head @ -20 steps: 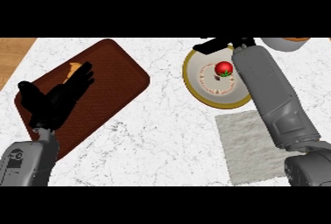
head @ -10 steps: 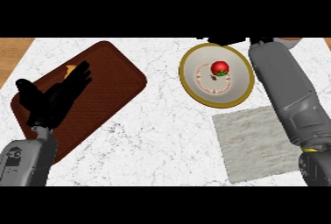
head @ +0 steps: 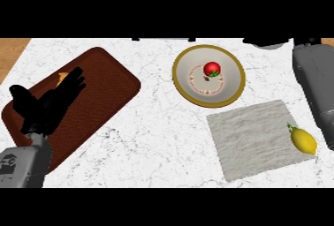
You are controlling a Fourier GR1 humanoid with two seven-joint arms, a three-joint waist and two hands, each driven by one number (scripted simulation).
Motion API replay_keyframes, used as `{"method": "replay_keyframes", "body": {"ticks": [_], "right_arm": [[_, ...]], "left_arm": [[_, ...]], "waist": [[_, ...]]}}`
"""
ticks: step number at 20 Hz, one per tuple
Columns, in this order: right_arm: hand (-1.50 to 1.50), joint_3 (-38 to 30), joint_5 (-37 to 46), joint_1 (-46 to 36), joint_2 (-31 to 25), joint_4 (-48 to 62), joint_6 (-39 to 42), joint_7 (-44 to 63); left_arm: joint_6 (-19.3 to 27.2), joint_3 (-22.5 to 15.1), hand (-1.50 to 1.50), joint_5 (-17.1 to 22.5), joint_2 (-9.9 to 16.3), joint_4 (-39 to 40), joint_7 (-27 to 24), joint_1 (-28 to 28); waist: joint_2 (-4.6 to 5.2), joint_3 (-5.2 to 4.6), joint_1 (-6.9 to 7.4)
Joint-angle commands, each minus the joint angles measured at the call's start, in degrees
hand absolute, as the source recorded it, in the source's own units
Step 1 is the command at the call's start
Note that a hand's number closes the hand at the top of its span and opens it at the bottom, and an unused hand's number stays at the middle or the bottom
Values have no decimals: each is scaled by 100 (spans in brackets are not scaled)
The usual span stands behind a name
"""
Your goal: Pick the tomato from the placemat and place it in the bowl
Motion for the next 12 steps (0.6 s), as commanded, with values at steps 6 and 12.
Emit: {"method": "replay_keyframes", "body": {"ticks": [6,12], "right_arm": [[-150,-12,-783,991,-212,-1765,1655,-447],[-150,-320,-1822,2091,-276,-2718,3398,-814]], "left_arm": [[10,194,0,75,83,-308,3,519],[-48,451,0,126,251,25,-156,591]], "waist": [[-183,3,-365],[-214,-2,-602]]}}
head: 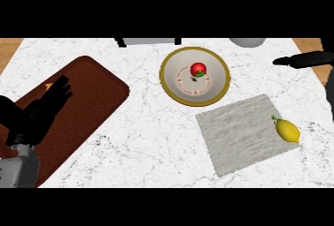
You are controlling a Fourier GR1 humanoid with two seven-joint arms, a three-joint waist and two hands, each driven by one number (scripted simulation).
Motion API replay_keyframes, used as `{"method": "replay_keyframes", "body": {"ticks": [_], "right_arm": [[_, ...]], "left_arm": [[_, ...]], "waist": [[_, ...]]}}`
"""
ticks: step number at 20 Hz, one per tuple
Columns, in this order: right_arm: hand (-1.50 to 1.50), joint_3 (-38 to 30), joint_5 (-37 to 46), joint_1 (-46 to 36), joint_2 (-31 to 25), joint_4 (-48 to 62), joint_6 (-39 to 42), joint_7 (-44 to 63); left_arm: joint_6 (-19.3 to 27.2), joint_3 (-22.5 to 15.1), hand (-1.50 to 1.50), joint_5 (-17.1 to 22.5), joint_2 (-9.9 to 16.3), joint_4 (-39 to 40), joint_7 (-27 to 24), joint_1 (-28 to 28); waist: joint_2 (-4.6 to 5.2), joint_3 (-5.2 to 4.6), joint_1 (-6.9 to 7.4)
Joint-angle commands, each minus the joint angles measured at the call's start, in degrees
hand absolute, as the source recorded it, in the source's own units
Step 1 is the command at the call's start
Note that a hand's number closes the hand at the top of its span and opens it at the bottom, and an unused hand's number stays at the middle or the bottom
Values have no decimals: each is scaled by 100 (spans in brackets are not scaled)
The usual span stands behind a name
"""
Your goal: Pick the tomato from the placemat and place it in the bowl
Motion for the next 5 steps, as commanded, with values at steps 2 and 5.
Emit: {"method": "replay_keyframes", "body": {"ticks": [2,5], "right_arm": [[-150,-228,-831,1045,69,-1131,1170,-40],[150,-164,-976,1955,62,-2016,1560,-134]], "left_arm": [[8,-30,0,21,-24,-279,103,156],[-61,102,0,131,84,-325,197,289]], "waist": [[-46,1,-119],[-60,-5,-159]]}}
